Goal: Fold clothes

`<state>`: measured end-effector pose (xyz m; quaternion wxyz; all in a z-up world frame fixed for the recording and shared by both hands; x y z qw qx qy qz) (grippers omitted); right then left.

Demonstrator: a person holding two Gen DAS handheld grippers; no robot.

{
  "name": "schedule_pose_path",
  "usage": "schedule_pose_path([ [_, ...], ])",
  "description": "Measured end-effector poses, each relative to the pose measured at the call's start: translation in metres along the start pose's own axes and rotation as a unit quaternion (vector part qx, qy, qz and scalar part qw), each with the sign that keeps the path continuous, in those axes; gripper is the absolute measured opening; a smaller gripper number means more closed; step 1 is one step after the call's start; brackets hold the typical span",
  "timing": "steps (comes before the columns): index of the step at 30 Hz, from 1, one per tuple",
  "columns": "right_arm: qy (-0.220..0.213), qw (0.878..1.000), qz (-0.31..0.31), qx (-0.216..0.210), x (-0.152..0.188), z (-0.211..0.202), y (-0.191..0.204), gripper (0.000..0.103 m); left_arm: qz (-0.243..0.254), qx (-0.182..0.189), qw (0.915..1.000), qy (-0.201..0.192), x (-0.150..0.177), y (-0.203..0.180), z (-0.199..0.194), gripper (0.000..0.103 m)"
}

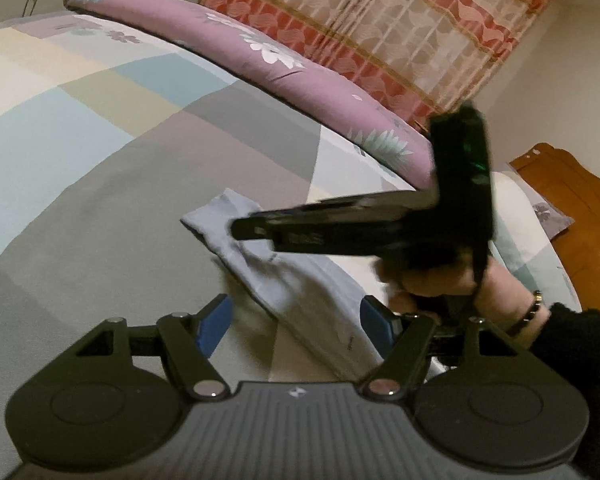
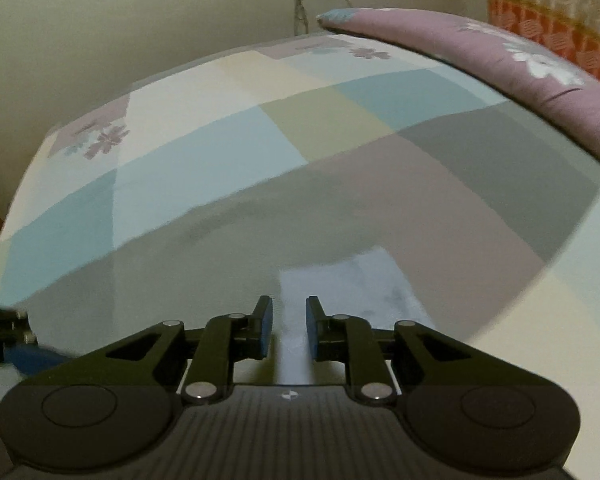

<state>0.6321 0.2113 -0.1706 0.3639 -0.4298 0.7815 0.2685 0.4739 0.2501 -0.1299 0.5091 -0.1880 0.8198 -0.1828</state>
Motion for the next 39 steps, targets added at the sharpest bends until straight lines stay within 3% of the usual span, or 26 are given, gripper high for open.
schedule_pose_path([
  [11, 0.018, 0.993, 0.026, 0.109, 0.075, -0.126, -0.074, 0.021, 0.062, 0.043, 0.9965, 0.035, 0.027, -0.063, 0.016, 0.071],
  [17, 0.029, 0.986, 0.052, 0.159, 0.134, -0.204, -0.091, 0.021, 0.12, 0.067, 0.9878, 0.073, 0.065, -0.107, 0.03, 0.071],
  [22, 0.04, 0.975, 0.088, 0.198, 0.188, -0.268, -0.101, 0.021, 0.187, 0.102, 0.9707, 0.112, 0.111, -0.155, 0.035, 0.071],
  [31, 0.034, 0.955, 0.161, 0.247, 0.276, -0.36, -0.097, 0.023, 0.275, 0.189, 0.9281, 0.165, 0.198, -0.223, 0.029, 0.072],
  [35, 0.022, 0.949, 0.193, 0.25, 0.307, -0.382, -0.085, 0.027, 0.293, 0.204, 0.9173, 0.177, 0.224, -0.229, 0.029, 0.072],
  [39, 0.004, 0.942, 0.211, 0.259, 0.328, -0.393, -0.078, 0.03, 0.299, 0.224, 0.9114, 0.172, 0.236, -0.233, 0.028, 0.088],
])
Point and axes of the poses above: each gripper's, at about its wrist camera, not at the fingertips, and z roughly the way its jaws point, y to its left, x to its underside, the point moved 10 cm from there along z, roughly the way its jaws point, and after that the axes turned 13 degrees about -y, right-handed, at the moved point
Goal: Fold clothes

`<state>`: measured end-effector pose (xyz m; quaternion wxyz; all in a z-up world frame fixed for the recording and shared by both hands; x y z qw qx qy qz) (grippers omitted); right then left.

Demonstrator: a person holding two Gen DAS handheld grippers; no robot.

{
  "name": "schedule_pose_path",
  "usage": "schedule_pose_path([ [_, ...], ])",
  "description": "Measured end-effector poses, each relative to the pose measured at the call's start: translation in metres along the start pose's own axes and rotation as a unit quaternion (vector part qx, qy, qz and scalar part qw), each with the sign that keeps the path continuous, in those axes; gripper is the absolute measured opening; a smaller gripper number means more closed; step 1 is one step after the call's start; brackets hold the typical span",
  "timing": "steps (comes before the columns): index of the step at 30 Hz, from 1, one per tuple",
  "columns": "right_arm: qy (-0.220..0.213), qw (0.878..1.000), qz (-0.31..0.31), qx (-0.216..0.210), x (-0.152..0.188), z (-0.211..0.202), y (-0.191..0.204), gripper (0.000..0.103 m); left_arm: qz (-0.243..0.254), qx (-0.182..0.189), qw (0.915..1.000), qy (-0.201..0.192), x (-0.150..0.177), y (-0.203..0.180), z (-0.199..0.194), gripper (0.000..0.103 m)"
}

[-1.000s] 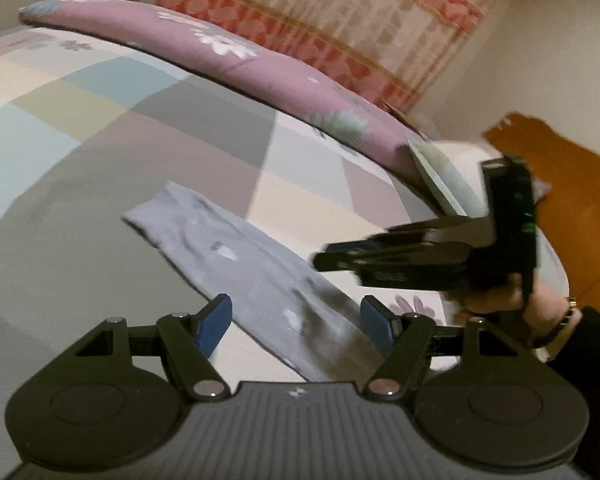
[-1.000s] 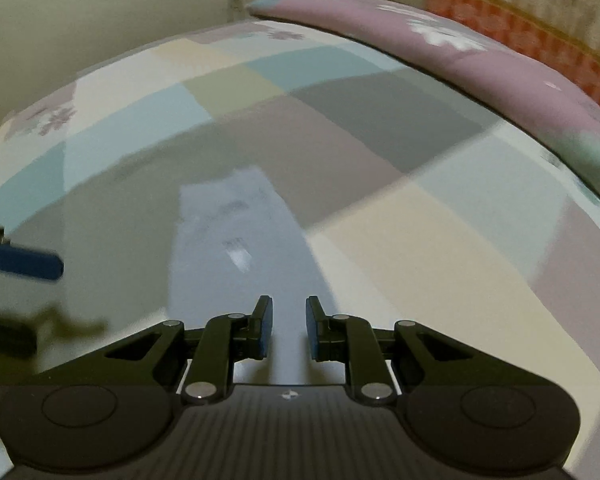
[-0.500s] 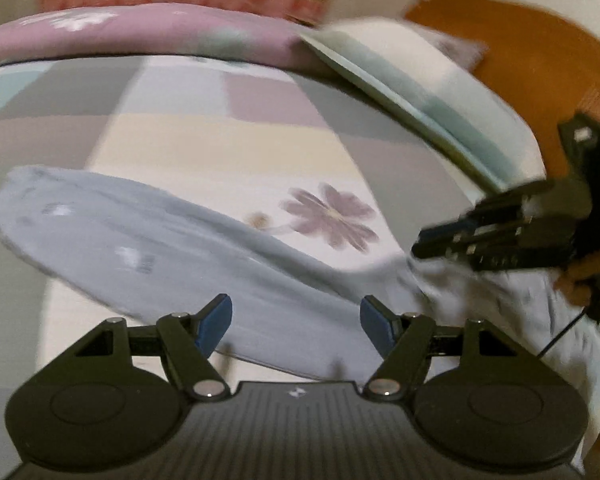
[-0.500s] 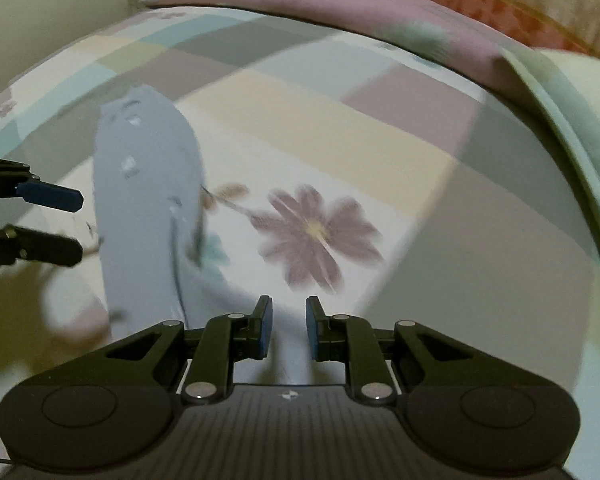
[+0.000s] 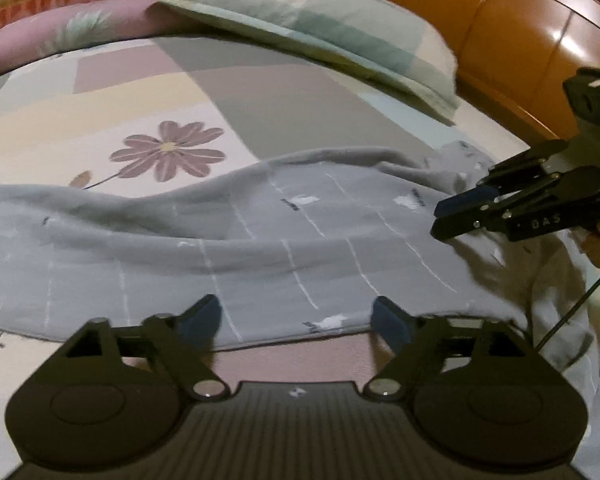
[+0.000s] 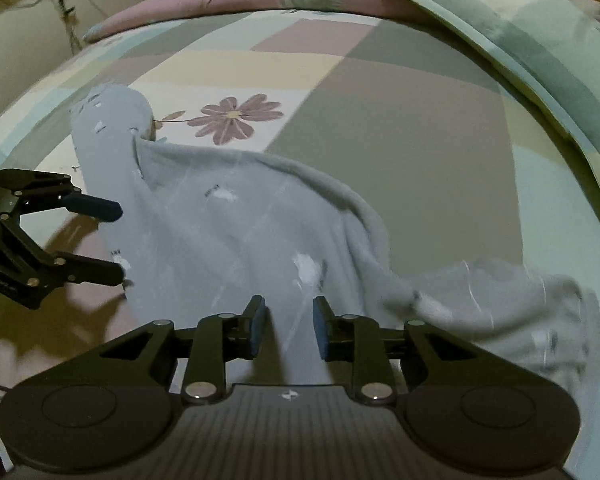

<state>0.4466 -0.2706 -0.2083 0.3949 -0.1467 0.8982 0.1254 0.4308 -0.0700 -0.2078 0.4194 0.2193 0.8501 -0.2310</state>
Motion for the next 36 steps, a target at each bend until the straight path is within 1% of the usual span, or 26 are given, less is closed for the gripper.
schedule_pose_path([
  [1, -0.006, 1.0, 0.009, 0.001, 0.004, 0.0, -0.004, 0.032, 0.0, 0.005, 1.0, -0.005, 0.0, -0.001, 0.001, 0.09],
  [3, -0.018, 0.999, 0.031, 0.002, 0.01, 0.002, -0.013, 0.033, -0.003, 0.011, 0.9998, -0.014, 0.0, 0.001, 0.003, 0.091],
  [4, -0.028, 0.999, 0.045, 0.001, 0.009, 0.004, -0.017, 0.033, 0.0, 0.007, 0.9999, -0.014, -0.001, 0.002, 0.005, 0.091],
  [6, -0.036, 0.997, 0.066, -0.006, 0.007, 0.007, -0.022, 0.033, 0.006, -0.004, 0.9999, -0.011, -0.004, 0.002, 0.01, 0.092],
  [8, -0.04, 0.996, 0.081, -0.011, 0.006, 0.008, -0.025, 0.033, 0.013, -0.009, 0.9998, -0.007, -0.005, 0.0, 0.013, 0.095],
  [10, -0.04, 0.995, 0.085, -0.011, 0.007, 0.008, -0.024, 0.034, 0.022, -0.012, 0.9997, 0.001, -0.005, -0.002, 0.017, 0.098],
  [12, -0.041, 0.995, 0.095, -0.007, 0.007, 0.008, -0.025, 0.035, 0.041, -0.018, 0.9989, 0.012, -0.005, -0.004, 0.02, 0.098],
  [14, -0.042, 0.994, 0.102, -0.006, 0.006, 0.009, -0.023, 0.041, 0.054, -0.027, 0.998, 0.018, -0.004, -0.005, 0.023, 0.098],
  [15, -0.042, 0.994, 0.103, -0.007, 0.006, 0.009, -0.021, 0.048, 0.056, -0.031, 0.9978, 0.02, -0.004, -0.005, 0.024, 0.098],
  [16, -0.043, 0.994, 0.097, -0.009, 0.006, 0.01, -0.018, 0.054, 0.057, -0.035, 0.9975, 0.023, -0.005, -0.006, 0.025, 0.098],
  [19, -0.044, 0.996, 0.071, -0.012, 0.006, 0.011, -0.007, 0.069, 0.053, -0.049, 0.9971, 0.026, -0.007, -0.003, 0.029, 0.098],
  [22, -0.042, 0.998, 0.038, -0.007, 0.007, 0.013, 0.003, 0.078, 0.047, -0.061, 0.9966, 0.03, -0.011, -0.001, 0.035, 0.098],
  [25, -0.041, 0.999, 0.021, -0.005, 0.008, 0.014, 0.008, 0.083, 0.038, -0.072, 0.9958, 0.04, -0.014, 0.0, 0.039, 0.098],
  [32, -0.048, 0.998, 0.028, -0.017, 0.008, 0.012, 0.007, 0.09, 0.026, -0.086, 0.9945, 0.054, -0.022, 0.004, 0.042, 0.096],
  [34, -0.049, 0.998, 0.024, -0.019, 0.009, 0.013, 0.009, 0.094, 0.021, -0.093, 0.9942, 0.048, -0.029, 0.002, 0.037, 0.094],
  [35, -0.049, 0.998, 0.022, -0.023, 0.009, 0.014, 0.011, 0.096, 0.02, -0.091, 0.9949, 0.038, -0.033, -0.001, 0.033, 0.094],
  [36, -0.049, 0.998, 0.018, -0.025, 0.01, 0.014, 0.012, 0.1, 0.019, -0.088, 0.9955, 0.029, -0.037, -0.005, 0.029, 0.094],
])
Point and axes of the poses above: each gripper's, at about its wrist camera, not at the fingertips, and z roughly the way its jaws point, y to its left, x to its underside, the point moved 10 cm from there along z, roughly the way its jaws point, and after that the axes turned 13 degrees about -y, right-handed, at the moved point
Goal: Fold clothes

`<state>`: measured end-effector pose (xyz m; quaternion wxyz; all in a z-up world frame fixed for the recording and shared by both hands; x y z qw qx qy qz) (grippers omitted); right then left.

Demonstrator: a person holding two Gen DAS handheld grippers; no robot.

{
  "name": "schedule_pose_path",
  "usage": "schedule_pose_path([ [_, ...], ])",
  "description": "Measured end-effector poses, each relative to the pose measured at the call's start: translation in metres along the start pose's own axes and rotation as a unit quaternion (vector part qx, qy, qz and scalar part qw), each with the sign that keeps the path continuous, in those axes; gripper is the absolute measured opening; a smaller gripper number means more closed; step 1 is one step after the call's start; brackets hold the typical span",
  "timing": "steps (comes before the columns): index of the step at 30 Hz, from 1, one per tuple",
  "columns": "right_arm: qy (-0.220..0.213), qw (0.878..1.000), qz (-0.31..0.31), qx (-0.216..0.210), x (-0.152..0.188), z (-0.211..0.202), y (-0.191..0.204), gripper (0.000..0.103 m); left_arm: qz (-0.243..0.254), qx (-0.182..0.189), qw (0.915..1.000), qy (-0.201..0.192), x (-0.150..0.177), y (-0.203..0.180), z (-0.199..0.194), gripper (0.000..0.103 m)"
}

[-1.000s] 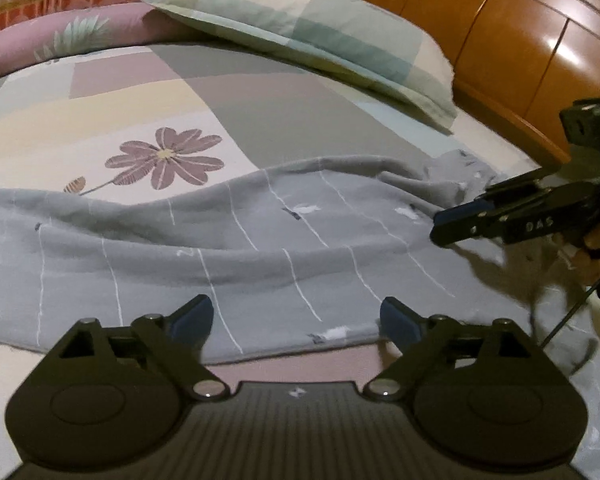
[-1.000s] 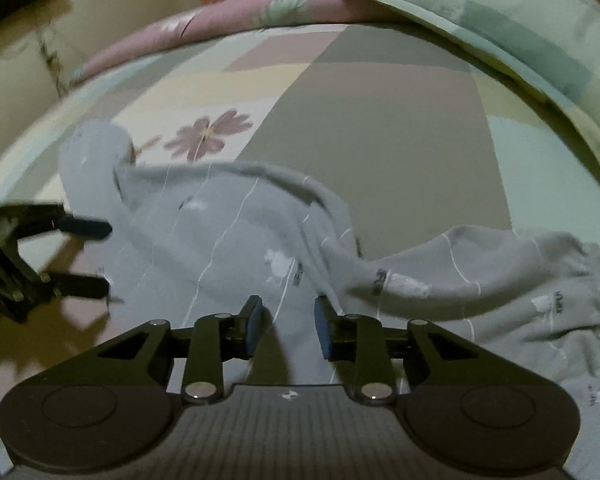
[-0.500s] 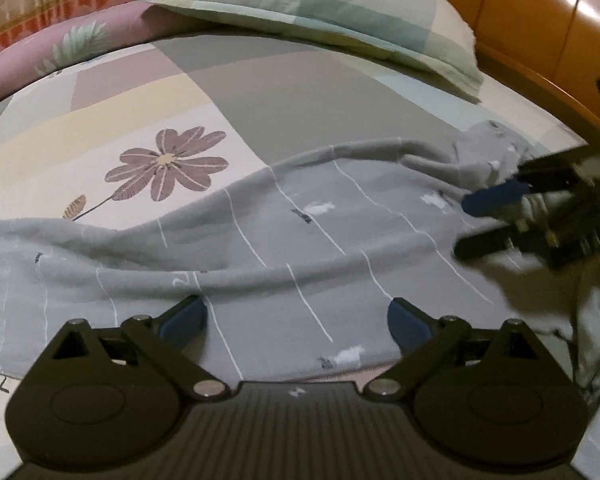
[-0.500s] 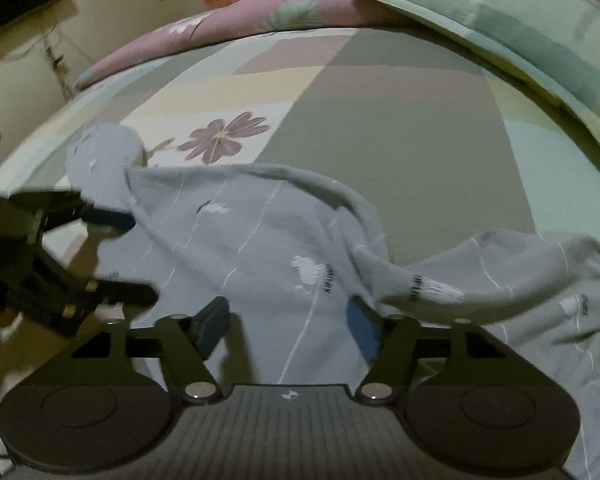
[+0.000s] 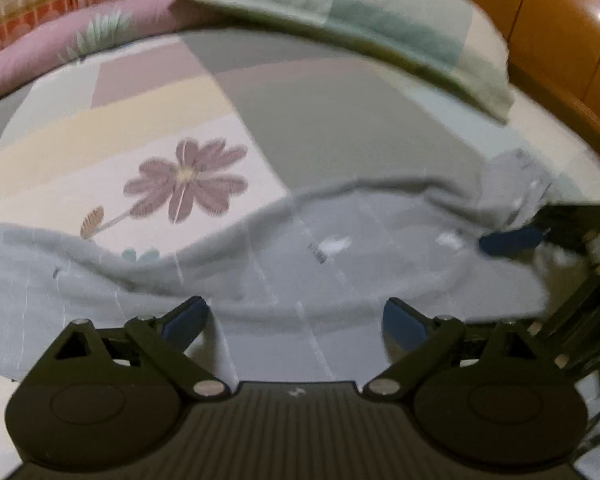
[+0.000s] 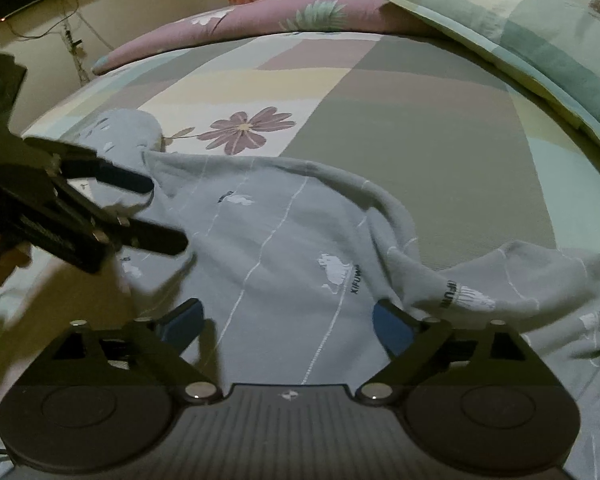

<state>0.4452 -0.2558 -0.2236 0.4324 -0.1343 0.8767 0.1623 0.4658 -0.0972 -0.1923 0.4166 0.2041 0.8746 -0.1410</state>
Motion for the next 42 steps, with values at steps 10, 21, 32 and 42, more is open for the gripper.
schedule_pose_path([
  [10, -0.005, 1.0, -0.01, -0.021, 0.004, -0.05, -0.012, 0.086, 0.015, 0.002, 0.9998, -0.009, 0.028, -0.022, 0.006, 0.094],
  [21, -0.046, 0.997, -0.049, 0.039, -0.049, -0.059, -0.132, 0.068, 0.004, 0.024, 0.9995, -0.02, 0.019, -0.064, -0.013, 0.094],
  [32, 0.057, 0.983, -0.158, -0.073, -0.038, -0.001, -0.134, 0.035, -0.009, 0.037, 0.9992, -0.011, 0.025, -0.075, -0.017, 0.094],
  [42, 0.002, 0.989, -0.149, 0.016, -0.058, -0.018, -0.146, 0.002, -0.009, 0.033, 0.9992, -0.021, 0.022, -0.075, -0.025, 0.094],
])
Point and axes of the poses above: each gripper's, at about its wrist camera, not at the fingertips, and z roughly the way its jaws point, y to its left, x to its underside, the point moved 10 cm from there along z, roughly the way its jaws point, and after that the axes turned 13 degrees about -y, right-handed, at the moved point
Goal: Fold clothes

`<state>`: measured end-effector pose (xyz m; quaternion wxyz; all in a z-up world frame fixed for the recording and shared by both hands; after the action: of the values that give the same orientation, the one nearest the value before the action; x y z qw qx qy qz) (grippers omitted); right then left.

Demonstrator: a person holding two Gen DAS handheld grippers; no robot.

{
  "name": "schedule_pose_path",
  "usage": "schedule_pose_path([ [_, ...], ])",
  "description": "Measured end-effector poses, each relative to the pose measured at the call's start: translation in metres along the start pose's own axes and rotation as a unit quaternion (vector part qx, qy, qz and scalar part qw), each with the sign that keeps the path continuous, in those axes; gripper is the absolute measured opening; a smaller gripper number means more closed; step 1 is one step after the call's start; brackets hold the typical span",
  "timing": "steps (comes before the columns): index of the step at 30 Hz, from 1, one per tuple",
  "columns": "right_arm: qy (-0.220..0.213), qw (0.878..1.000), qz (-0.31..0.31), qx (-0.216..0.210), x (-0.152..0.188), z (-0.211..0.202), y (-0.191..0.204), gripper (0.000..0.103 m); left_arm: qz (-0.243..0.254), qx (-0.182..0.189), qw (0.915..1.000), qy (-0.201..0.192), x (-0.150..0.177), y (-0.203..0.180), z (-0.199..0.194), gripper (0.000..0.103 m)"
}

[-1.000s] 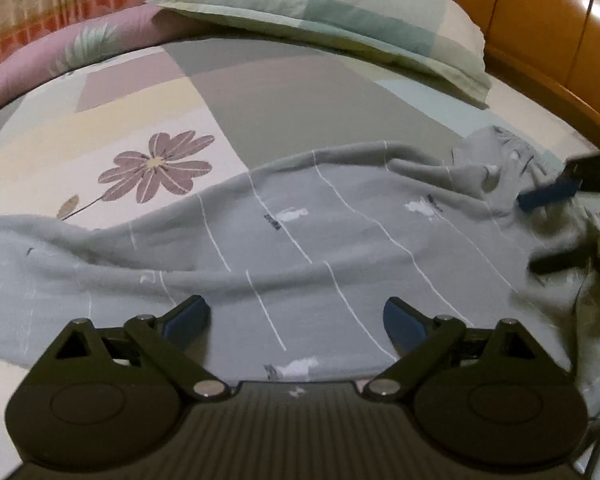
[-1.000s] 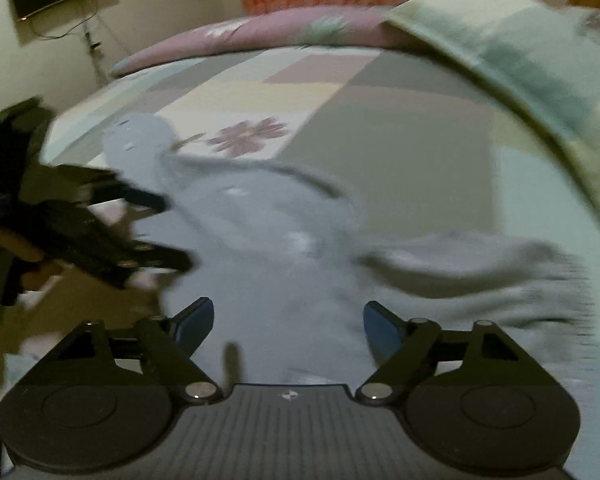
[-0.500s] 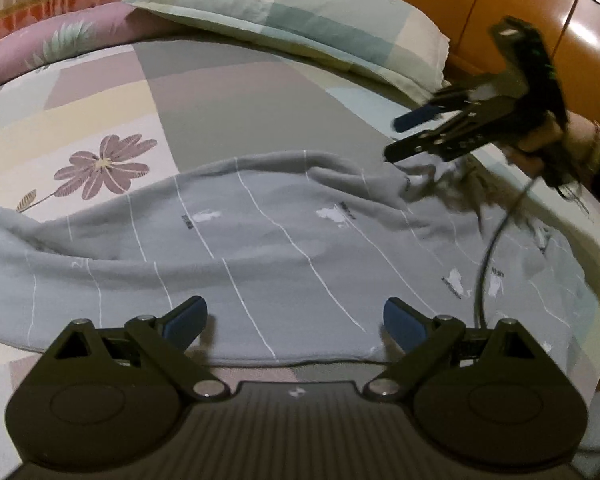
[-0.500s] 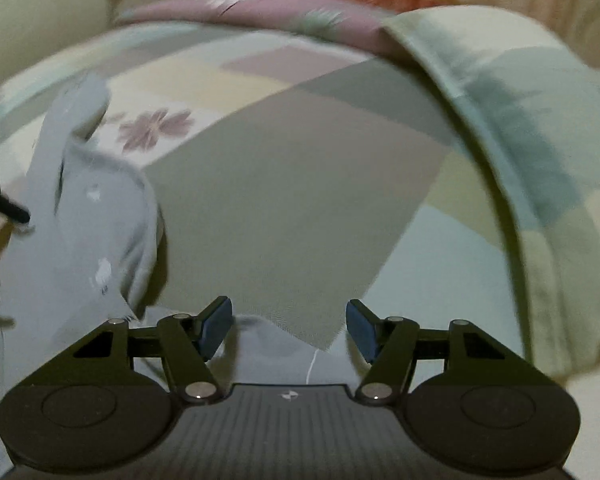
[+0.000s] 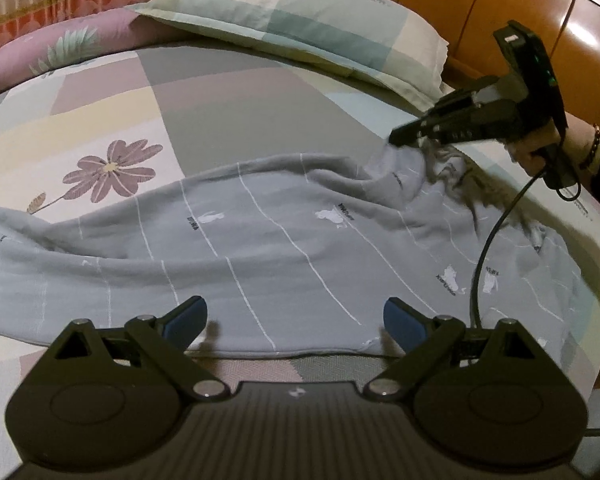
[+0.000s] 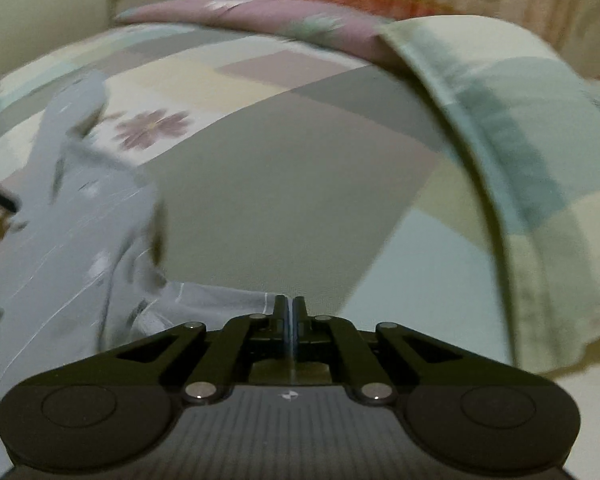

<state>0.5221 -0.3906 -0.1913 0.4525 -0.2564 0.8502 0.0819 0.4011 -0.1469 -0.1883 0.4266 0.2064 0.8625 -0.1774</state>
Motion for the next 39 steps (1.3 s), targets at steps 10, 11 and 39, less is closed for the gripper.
schedule_pose_path([
  [10, -0.008, 0.995, 0.041, 0.088, 0.001, -0.007, -0.048, 0.002, -0.007, -0.011, 0.9999, -0.009, -0.006, 0.009, -0.003, 0.094],
  [11, -0.009, 0.994, 0.041, 0.096, 0.002, -0.007, -0.05, 0.002, -0.007, -0.012, 0.9999, -0.009, -0.006, 0.01, -0.004, 0.094],
  [39, -0.024, 0.969, 0.166, 0.181, 0.068, -0.064, -0.064, 0.021, -0.002, -0.01, 0.9999, -0.005, -0.007, 0.002, -0.012, 0.094],
])
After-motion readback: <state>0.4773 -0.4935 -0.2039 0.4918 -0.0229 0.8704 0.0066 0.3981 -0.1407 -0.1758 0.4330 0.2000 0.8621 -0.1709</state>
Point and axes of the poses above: each gripper's, at about its wrist camera, not at the fingertips, and z roughly the way its jaws point, y to its left, x to its underside, the point moved 10 cm from there along z, roughly the way its jaws point, and after that the axes turned 13 degrees about -y, right-handed, at the moved point
